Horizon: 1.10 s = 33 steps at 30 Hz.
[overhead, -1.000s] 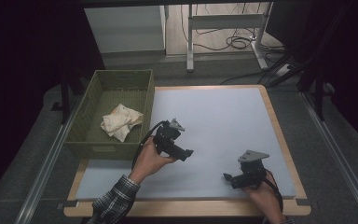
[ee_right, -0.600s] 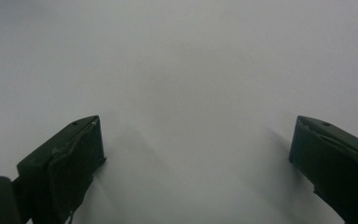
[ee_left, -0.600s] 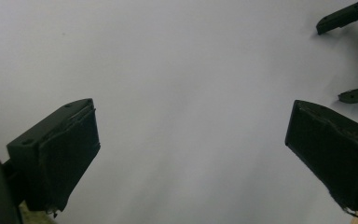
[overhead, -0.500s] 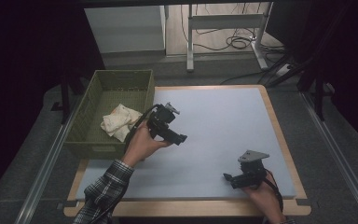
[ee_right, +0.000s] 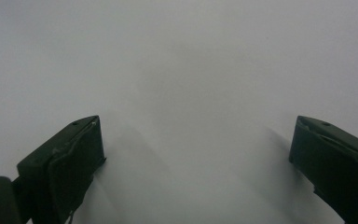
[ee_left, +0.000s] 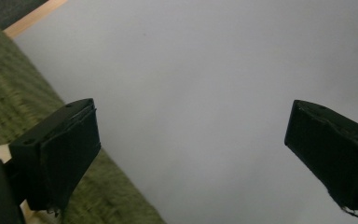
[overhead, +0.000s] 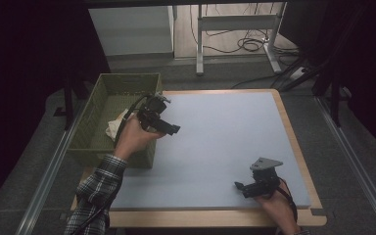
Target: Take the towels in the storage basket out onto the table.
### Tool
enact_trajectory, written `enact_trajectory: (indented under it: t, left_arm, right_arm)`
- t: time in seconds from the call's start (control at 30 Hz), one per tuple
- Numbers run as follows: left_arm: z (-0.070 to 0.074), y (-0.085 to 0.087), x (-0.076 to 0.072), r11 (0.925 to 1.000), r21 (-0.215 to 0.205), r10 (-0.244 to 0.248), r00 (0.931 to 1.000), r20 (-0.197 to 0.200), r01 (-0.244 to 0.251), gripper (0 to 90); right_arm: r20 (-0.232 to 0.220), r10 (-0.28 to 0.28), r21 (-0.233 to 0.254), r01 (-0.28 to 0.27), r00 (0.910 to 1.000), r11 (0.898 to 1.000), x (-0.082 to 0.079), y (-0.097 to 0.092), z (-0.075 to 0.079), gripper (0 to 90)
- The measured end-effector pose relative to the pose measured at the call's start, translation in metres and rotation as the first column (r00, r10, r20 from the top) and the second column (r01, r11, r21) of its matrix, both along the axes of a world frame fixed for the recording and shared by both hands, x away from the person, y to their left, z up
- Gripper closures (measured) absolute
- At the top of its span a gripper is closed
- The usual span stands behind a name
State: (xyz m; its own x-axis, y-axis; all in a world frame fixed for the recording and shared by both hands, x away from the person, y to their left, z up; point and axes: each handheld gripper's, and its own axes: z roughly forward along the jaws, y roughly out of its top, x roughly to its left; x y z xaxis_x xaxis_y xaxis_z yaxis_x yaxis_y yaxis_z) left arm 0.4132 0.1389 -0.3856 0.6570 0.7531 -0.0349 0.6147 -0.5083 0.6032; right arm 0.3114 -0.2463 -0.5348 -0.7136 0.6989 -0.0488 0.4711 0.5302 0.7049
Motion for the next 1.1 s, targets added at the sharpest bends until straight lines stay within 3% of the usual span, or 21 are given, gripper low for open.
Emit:
enact_trajectory:
  t: [0.33,0.6,0.77,0.9,1.07,1.1]
  left_arm:
    - [0.001,0.040,0.014,0.9957,0.026,0.089,0.9960,0.002,-0.089,4.0]
    - [-0.009,0.078,0.029,0.9827,0.026,0.183,0.9830,0.007,-0.183,4.7]
    - [-0.024,0.098,0.040,0.9732,0.040,0.227,0.9736,-0.020,-0.226,3.9]
    - [-0.042,0.110,0.049,0.9643,0.065,0.261,0.9636,-0.060,-0.257,4.0]
    - [-0.063,0.119,0.059,0.9588,0.086,0.279,0.9538,-0.111,-0.271,3.4]
    - [-0.068,0.121,0.062,0.9556,0.092,0.290,0.9489,-0.124,-0.280,3.4]
  right_arm:
    - [0.000,0.000,0.000,0.000,1.0000,1.000,0.000,0.000,0.000,3.1]
    - [-0.001,0.000,0.000,0.000,1.0000,1.000,0.000,0.000,0.000,3.1]
    - [-0.001,0.000,0.000,0.000,1.0000,1.000,0.000,0.000,0.000,3.1]
    - [-0.001,0.000,0.001,0.000,1.0000,1.000,0.000,0.000,0.000,3.1]
    - [-0.001,0.000,0.002,0.000,1.0000,1.000,0.000,0.000,0.000,3.2]
    - [-0.002,0.000,0.002,0.000,1.0000,1.000,0.000,0.000,0.000,3.2]
